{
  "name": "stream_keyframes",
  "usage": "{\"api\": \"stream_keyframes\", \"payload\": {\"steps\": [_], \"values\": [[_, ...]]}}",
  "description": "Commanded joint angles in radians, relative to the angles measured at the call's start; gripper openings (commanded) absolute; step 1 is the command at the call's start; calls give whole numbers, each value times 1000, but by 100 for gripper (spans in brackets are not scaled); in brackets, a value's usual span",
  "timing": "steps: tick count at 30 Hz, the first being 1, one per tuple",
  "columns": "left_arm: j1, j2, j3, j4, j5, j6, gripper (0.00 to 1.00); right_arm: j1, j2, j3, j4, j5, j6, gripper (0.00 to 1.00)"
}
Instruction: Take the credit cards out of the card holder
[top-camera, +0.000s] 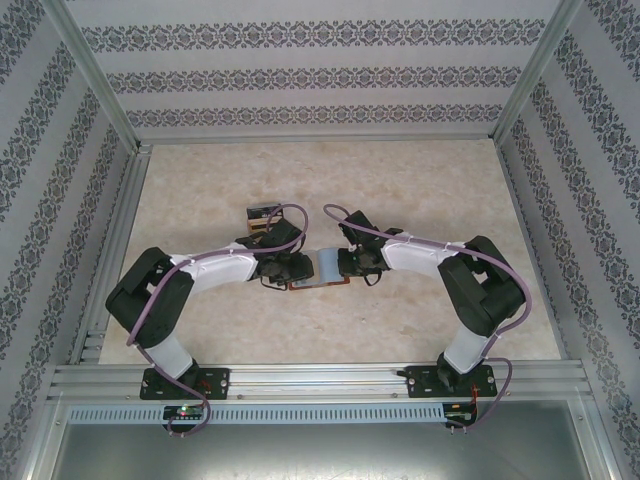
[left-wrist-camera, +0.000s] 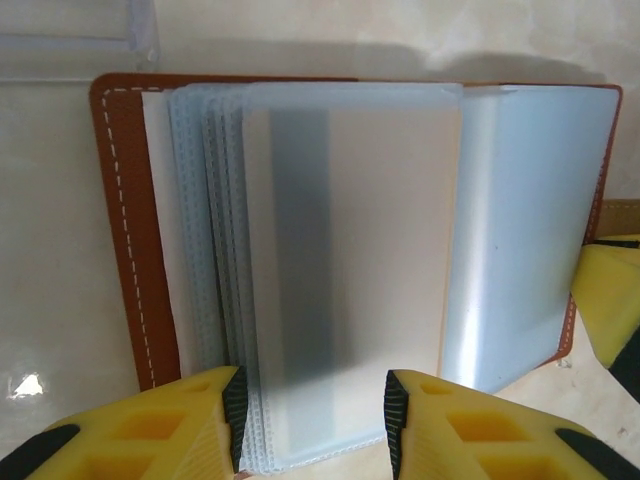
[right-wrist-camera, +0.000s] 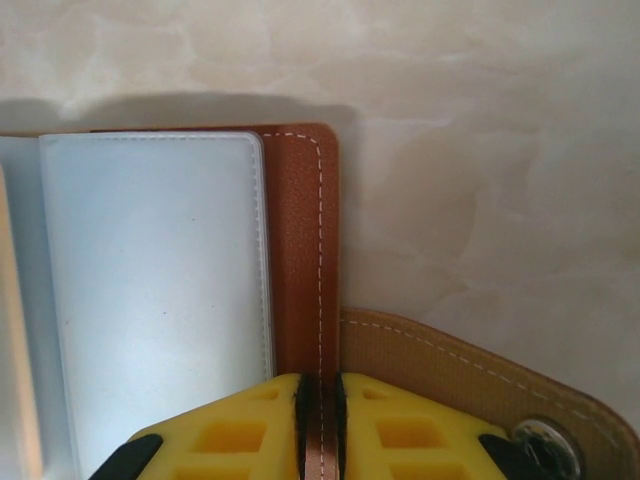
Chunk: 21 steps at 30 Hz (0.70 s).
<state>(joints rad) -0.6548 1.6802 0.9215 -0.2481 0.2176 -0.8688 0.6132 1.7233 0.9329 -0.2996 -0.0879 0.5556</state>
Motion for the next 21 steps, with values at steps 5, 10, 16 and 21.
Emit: {"api": "stream_keyframes", "payload": {"steps": [5,10,16,21], "values": [[-12,40,25,48,31,19,43,16,25,-10,-17,-15,24,18],[-12,41,29,81,68,14,44,22,31,-8,-16,-18,29,18],[-12,38,35,97,92,23,66,27,41,-8,-13,-21,35,18],[-12,34,35,90,93,27,75,29,42,0,-17,-22,34,18]]}}
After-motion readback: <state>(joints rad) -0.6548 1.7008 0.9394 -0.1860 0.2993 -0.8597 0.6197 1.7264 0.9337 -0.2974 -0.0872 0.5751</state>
